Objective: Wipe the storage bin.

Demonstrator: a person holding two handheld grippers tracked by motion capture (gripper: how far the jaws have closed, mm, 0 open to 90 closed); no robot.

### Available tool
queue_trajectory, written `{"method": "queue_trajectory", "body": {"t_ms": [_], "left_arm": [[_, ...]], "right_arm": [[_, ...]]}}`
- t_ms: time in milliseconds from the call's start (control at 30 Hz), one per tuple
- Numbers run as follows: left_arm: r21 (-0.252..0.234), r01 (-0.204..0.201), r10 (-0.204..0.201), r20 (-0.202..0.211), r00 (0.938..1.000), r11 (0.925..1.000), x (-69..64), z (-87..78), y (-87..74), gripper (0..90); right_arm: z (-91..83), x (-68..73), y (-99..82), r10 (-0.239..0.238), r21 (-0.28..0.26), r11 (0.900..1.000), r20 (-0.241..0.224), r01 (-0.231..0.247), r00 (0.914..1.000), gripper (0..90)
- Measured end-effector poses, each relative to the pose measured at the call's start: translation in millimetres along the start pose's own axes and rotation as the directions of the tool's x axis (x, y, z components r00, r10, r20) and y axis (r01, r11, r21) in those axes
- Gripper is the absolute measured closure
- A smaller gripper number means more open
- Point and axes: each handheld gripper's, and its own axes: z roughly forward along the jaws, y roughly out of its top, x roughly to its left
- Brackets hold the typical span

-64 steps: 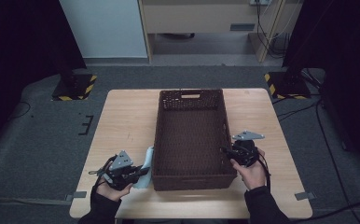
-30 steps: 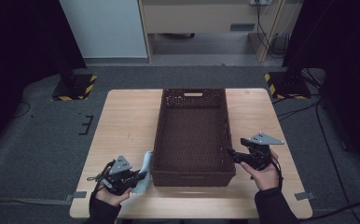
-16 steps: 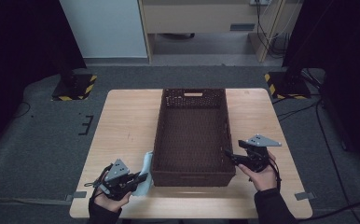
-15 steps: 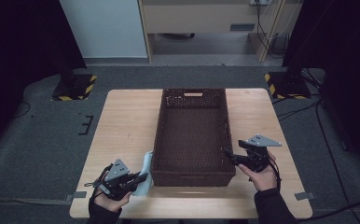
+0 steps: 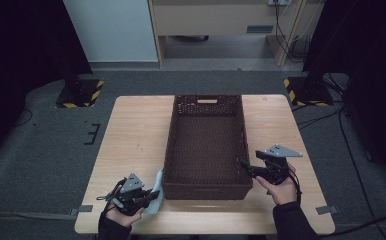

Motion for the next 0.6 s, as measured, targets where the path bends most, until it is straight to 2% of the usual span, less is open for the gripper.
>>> {"method": "queue_trajectory", "body": {"t_ms": [100,167,233,300,333,367,433,467,600], "left_arm": [[-0.077,0.000,0.002,0.033,0.9994,0.9970,-8.4,-14.8,9.1,83.2],[-0.106,-0.023,0.025,0.022,0.9994,0.9941,-14.6,-21.0,13.4,83.1],[-0.108,-0.032,0.034,0.014,0.9993,0.9936,-16.3,-20.8,13.6,83.1],[-0.095,-0.033,0.035,0.010,0.9994,0.9949,-14.4,-17.0,11.8,83.1],[-0.062,-0.023,0.024,0.004,0.9997,0.9978,-10.2,-9.8,7.7,83.1],[-0.062,-0.023,0.024,0.004,0.9997,0.9978,-10.2,-9.8,7.7,83.1],[-0.013,-0.007,0.007,-0.001,1.0000,0.9999,-6.0,0.4,1.7,83.2],[0.027,0.000,0.000,-0.003,1.0000,0.9996,-3.3,8.8,-2.9,83.2],[0.059,0.002,-0.002,0.000,1.0000,0.9983,-1.9,14.9,-4.9,83.2]], "right_arm": [[0.3,-0.4,0.1,-0.003,0.000,1.0000,0.001,0.003,1.0000,29.5],[0.4,-0.7,0.1,-0.004,0.001,1.0000,0.000,0.004,1.0000,29.5],[0.6,-1.1,0.0,-0.002,0.001,1.0000,-0.002,0.002,1.0000,29.3],[0.6,-1.2,0.0,-0.001,0.003,1.0000,-0.006,0.001,1.0000,29.3],[0.5,-1.1,0.0,0.000,0.003,1.0000,-0.006,0.000,1.0000,29.3],[0.5,-1.1,0.0,0.000,0.003,1.0000,-0.006,0.000,1.0000,29.3],[0.6,-1.1,-0.2,0.002,0.002,1.0000,-0.005,-0.002,1.0000,29.3],[0.5,-1.1,-0.2,0.002,0.002,1.0000,-0.005,-0.002,1.0000,29.3],[0.5,-1.4,-0.1,0.002,0.005,1.0000,-0.008,-0.002,1.0000,29.1]]}}
